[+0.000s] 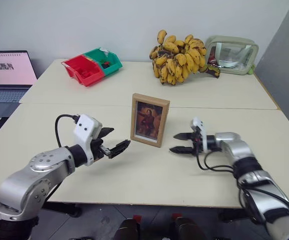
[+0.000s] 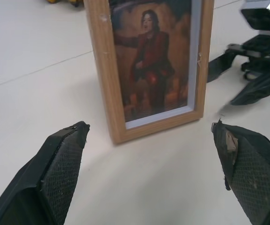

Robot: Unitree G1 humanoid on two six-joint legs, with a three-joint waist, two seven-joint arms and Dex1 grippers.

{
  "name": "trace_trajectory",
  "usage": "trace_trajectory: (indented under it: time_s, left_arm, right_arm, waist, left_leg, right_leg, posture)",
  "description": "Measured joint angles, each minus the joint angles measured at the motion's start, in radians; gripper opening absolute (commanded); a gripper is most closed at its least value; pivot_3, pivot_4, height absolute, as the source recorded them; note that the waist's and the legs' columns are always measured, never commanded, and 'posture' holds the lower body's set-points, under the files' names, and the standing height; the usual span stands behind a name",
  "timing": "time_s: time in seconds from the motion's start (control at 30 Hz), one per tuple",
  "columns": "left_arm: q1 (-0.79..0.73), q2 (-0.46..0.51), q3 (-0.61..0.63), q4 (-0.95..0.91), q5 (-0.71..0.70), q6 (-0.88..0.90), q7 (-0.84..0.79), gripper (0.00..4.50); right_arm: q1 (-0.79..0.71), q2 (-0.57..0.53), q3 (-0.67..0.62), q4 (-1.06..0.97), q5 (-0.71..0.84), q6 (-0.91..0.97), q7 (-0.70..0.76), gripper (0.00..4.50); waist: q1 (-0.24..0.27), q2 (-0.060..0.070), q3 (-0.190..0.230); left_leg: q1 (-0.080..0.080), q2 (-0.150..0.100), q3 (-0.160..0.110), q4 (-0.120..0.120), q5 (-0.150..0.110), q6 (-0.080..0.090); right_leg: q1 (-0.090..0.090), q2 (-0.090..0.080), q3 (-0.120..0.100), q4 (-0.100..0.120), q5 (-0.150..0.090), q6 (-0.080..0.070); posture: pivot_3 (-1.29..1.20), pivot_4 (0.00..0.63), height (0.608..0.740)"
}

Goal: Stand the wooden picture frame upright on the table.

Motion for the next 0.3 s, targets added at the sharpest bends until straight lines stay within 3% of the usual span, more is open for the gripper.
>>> trace_trajectory:
  time_s: [0.17, 0.3]
  left_arm:
    - [-0.066, 0.108, 0.067, 0.145, -0.013, 0.03, -0.131, 4.5]
    - [-0.121, 0.151, 0.064, 0.225, -0.013, 0.033, -0.23, 4.5]
  right_arm:
    - [0.079, -0.137, -0.08, -0.508, 0.049, 0.369, -0.123, 4.49]
    - [0.078, -0.093, -0.142, -0.79, 0.177, 0.698, -0.232, 4.49]
  waist:
    - [-0.012, 0.001, 0.001]
    - [-0.016, 0.001, 0.001]
  left_leg:
    - [0.0, 0.0, 0.001, 0.0, 0.0, 0.0]
    - [-0.001, 0.001, -0.001, -0.001, 0.0, 0.0]
  right_leg:
    - [-0.001, 0.002, 0.001, 0.0, 0.0, 0.0]
    - [-0.001, 0.003, -0.001, 0.0, 0.0, -0.001]
  posture:
    - [0.0, 0.15, 0.74]
    - [0.0, 0.15, 0.74]
